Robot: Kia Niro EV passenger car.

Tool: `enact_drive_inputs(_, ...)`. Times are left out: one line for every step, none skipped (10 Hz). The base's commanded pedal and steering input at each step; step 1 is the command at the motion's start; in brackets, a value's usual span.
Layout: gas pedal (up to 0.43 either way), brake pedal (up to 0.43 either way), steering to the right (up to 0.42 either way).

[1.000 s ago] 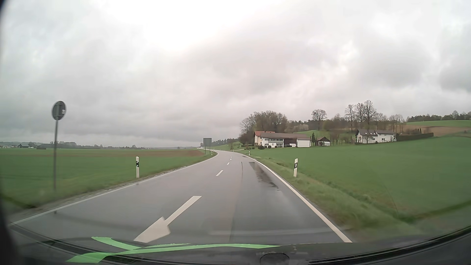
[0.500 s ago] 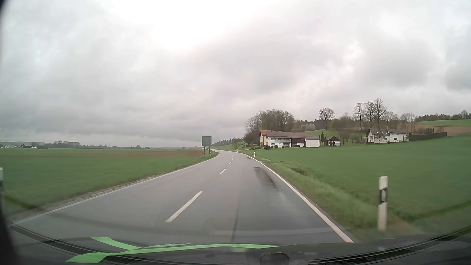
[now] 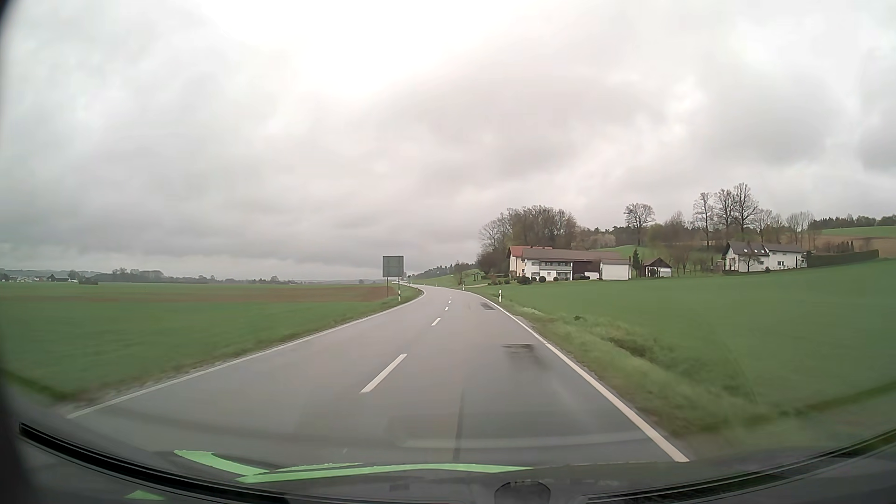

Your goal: Follow the waypoints while adhering to traffic rules and regulations

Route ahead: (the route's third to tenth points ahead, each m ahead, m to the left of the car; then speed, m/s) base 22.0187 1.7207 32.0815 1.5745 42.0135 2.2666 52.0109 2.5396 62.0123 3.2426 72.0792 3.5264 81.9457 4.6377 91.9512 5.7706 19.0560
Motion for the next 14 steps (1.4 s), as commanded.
enact_drive_inputs(0.13, 0.0, -0.012)
enact_drive_inputs(0.13, 0.0, -0.012)
enact_drive_inputs(0.13, 0.0, -0.01)
enact_drive_inputs(0.13, 0.0, -0.004)
enact_drive_inputs(0.13, 0.0, -0.003)
enact_drive_inputs(0.13, 0.0, -0.003)
enact_drive_inputs(0.15, 0.0, -0.003)
enact_drive_inputs(0.197, 0.0, -0.001)
enact_drive_inputs(0.197, 0.0, 0.0)
enact_drive_inputs(0.209, 0.0, 0.0)
enact_drive_inputs(0.209, 0.0, 0.0)
enact_drive_inputs(0.209, 0.0, 0.0)
enact_drive_inputs(0.209, 0.0, -0.001)
enact_drive_inputs(0.209, 0.0, -0.004)
